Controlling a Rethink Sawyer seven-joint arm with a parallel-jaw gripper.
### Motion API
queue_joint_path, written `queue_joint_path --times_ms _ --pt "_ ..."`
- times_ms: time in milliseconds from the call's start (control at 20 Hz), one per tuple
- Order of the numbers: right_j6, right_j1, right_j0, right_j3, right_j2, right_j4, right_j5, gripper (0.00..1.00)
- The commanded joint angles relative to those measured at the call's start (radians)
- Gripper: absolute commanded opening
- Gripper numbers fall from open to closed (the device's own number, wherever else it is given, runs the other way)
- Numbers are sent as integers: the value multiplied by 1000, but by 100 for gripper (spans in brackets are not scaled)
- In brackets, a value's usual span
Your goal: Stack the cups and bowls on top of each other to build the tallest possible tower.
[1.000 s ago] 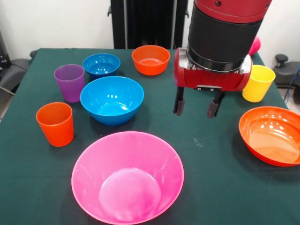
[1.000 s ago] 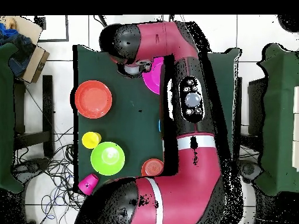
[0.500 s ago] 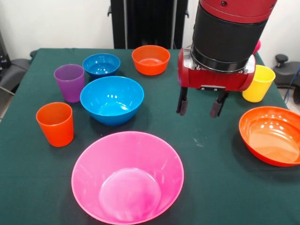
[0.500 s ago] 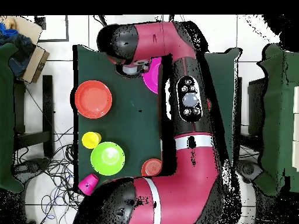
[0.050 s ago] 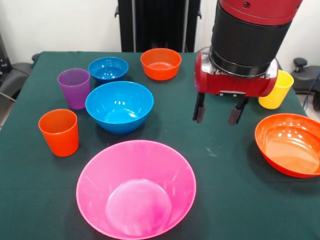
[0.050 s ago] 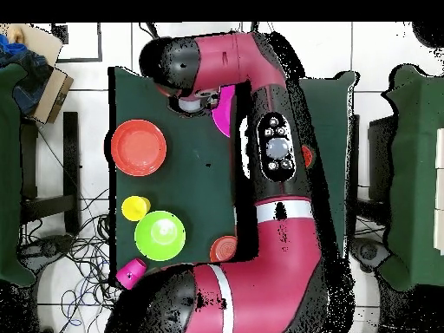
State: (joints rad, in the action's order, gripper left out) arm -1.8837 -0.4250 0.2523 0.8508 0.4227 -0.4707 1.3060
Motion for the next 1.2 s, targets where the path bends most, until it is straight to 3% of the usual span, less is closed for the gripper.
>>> queue_joint_path --times_ms 50,1200 --pt "76 29 -32 118 -25 -53 -74 100" --pt "67 41 -53 127 -36 -44 -85 100"
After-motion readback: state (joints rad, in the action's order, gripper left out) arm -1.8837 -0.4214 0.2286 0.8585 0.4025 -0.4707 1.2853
